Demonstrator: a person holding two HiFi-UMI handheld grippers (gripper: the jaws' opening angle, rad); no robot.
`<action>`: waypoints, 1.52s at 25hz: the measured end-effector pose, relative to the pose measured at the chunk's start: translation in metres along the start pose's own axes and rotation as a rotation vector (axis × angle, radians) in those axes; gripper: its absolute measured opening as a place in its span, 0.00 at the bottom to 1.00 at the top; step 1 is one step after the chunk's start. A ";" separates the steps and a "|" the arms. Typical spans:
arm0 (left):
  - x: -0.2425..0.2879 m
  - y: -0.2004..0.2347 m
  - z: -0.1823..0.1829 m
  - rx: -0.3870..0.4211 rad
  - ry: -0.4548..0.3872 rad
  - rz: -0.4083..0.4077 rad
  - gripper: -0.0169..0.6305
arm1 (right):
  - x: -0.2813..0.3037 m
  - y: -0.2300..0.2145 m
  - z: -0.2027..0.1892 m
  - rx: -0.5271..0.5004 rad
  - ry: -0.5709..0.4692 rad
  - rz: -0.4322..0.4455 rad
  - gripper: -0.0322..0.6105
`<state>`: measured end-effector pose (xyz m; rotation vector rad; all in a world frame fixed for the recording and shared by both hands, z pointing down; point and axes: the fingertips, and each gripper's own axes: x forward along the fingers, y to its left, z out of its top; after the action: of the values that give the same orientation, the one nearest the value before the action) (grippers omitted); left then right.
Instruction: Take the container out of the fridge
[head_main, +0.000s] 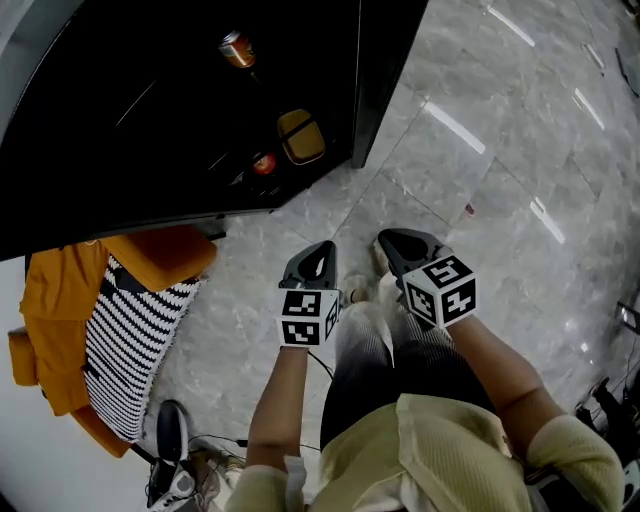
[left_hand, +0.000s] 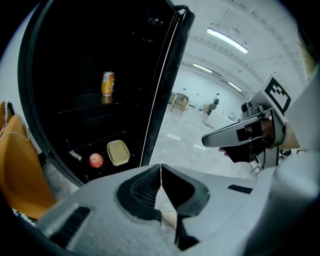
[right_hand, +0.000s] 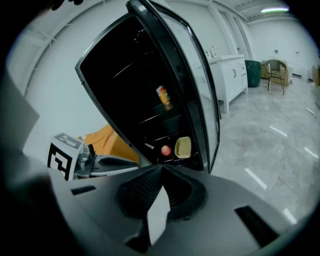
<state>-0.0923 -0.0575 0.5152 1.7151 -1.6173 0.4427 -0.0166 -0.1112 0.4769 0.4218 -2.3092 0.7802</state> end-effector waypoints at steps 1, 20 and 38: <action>0.005 0.002 -0.004 0.000 0.003 0.005 0.06 | 0.008 -0.002 -0.003 -0.006 0.005 0.001 0.09; 0.101 0.068 -0.077 0.131 0.051 0.076 0.06 | 0.125 -0.064 -0.062 -0.005 0.064 -0.043 0.09; 0.189 0.132 -0.096 0.339 0.105 0.187 0.06 | 0.205 -0.094 -0.072 -0.040 0.088 -0.006 0.09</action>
<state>-0.1689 -0.1182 0.7455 1.7513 -1.7055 0.9284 -0.0872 -0.1566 0.6983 0.3692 -2.2369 0.7339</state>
